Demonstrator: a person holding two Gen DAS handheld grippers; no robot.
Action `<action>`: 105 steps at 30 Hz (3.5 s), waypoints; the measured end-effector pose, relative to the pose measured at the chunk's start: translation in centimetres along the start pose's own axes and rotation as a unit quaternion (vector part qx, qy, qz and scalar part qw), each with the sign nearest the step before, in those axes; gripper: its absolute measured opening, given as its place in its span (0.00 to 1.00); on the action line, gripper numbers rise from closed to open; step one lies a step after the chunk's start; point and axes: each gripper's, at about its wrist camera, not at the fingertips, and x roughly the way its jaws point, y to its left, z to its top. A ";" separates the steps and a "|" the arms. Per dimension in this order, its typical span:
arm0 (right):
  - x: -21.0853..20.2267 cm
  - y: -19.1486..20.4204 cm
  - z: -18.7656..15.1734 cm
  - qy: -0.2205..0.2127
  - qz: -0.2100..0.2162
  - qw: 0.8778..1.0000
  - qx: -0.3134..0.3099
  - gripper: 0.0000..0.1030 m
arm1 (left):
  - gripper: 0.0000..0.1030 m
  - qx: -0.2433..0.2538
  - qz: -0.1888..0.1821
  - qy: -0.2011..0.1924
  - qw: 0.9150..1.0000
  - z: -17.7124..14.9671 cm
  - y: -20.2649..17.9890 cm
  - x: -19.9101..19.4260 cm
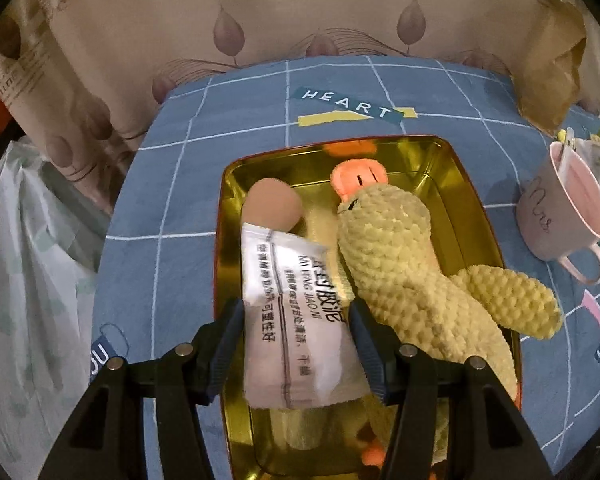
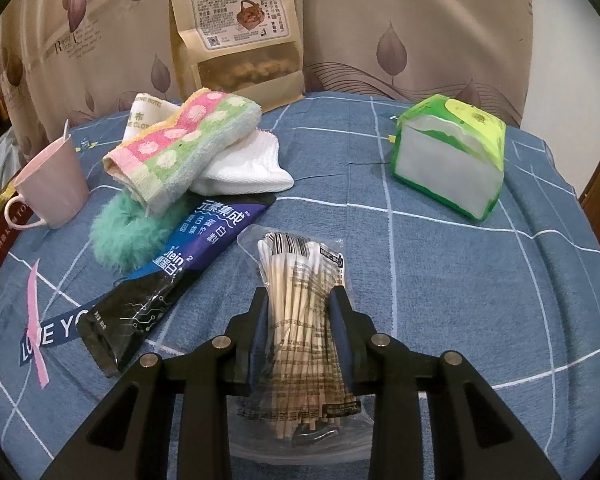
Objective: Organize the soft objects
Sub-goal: 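Place the packet in the tin beside the duck with left while right holds swabs, then carry the cotton swab bag with the right gripper into the tin and release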
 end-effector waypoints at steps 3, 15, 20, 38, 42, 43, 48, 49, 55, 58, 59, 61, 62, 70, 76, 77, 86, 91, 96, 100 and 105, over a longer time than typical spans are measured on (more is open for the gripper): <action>0.0 0.0 0.0 0.000 -0.001 1.000 0.000 0.29 | 0.54 0.003 0.009 0.001 1.000 0.2 0.1 -0.1; 0.1 0.1 0.0 0.001 -0.002 1.000 -0.003 0.31 | 0.54 -0.031 0.030 -0.013 0.999 -1.6 0.6 -2.9; 0.1 0.3 0.0 0.001 -0.007 1.000 -0.008 0.31 | 0.54 -0.071 0.081 -0.044 0.993 -3.8 -0.4 -5.7; -2.0 2.8 1.7 0.011 -0.020 1.000 -0.009 0.18 | 0.54 -0.159 0.085 -0.099 0.979 -7.7 -2.3 -8.6; -3.8 6.0 3.6 -0.003 0.009 1.000 -0.025 0.18 | 0.54 -0.177 0.082 -0.098 0.976 -9.0 -1.3 -8.6; -4.3 7.1 4.2 -0.007 0.021 0.999 -0.029 0.18 | 0.54 -0.182 0.082 -0.098 0.975 -9.3 -1.0 -8.7; -5.6 13.1 7.0 -0.010 0.098 0.994 -0.045 0.18 | 0.54 -0.199 0.077 -0.104 0.971 -10.5 0.4 -9.5; -5.7 14.4 7.4 -0.010 0.109 0.993 -0.050 0.18 | 0.54 -0.202 0.078 -0.105 0.971 -10.7 0.7 -9.6; -6.0 24.0 9.7 0.001 0.188 0.978 -0.088 0.18 | 0.54 -0.203 0.087 -0.100 0.970 -11.6 2.0 -10.2; -5.9 28.8 10.4 0.009 0.223 0.969 -0.105 0.18 | 0.54 -0.209 0.086 -0.109 0.968 -12.0 2.8 -11.1; -5.7 30.4 10.5 0.015 0.238 0.965 -0.106 0.18 | 0.54 -0.212 0.086 -0.113 0.967 -12.1 3.1 -11.5; -5.4 33.0 10.7 0.025 0.260 0.959 -0.109 0.18 | 0.54 -0.221 0.087 -0.121 0.964 -12.5 3.7 -12.2; -5.2 34.5 10.8 0.030 0.269 0.956 -0.112 0.18 | 0.54 -0.225 0.088 -0.123 0.963 -12.5 4.0 -12.4; -2.2 42.6 12.0 0.068 0.306 0.946 -0.082 0.18 | 0.55 -0.242 0.079 -0.121 0.959 -13.0 5.4 -12.6; 1.1 45.6 13.3 0.099 0.317 0.943 -0.011 0.18 | 0.55 -0.255 0.069 -0.114 0.958 -13.1 6.2 -12.0; 1.5 45.9 13.4 0.102 0.318 0.943 -0.002 0.18 | 0.55 -0.256 0.069 -0.112 0.958 -13.1 6.2 -11.8; 4.7 47.4 14.2 0.112 0.288 0.949 0.065 0.30 | 0.55 -0.258 0.065 -0.108 0.958 -13.1 6.2 -11.4; 4.7 47.5 14.3 0.096 0.279 0.954 0.059 0.57 | 0.55 -0.261 0.065 -0.106 0.957 -13.1 6.2 -11.3; 4.2 46.4 14.3 0.098 0.297 0.948 0.063 0.57 | 0.55 -0.259 0.067 -0.106 0.958 -13.0 6.0 -11.4; 3.5 45.7 13.8 0.101 0.300 0.947 0.053 0.57 | 0.55 -0.256 0.072 -0.102 0.958 -13.0 5.7 -11.2; 1.8 44.2 13.3 0.085 0.285 0.955 0.020 0.57 | 0.55 -0.253 0.080 -0.101 0.959 -12.9 5.5 -11.2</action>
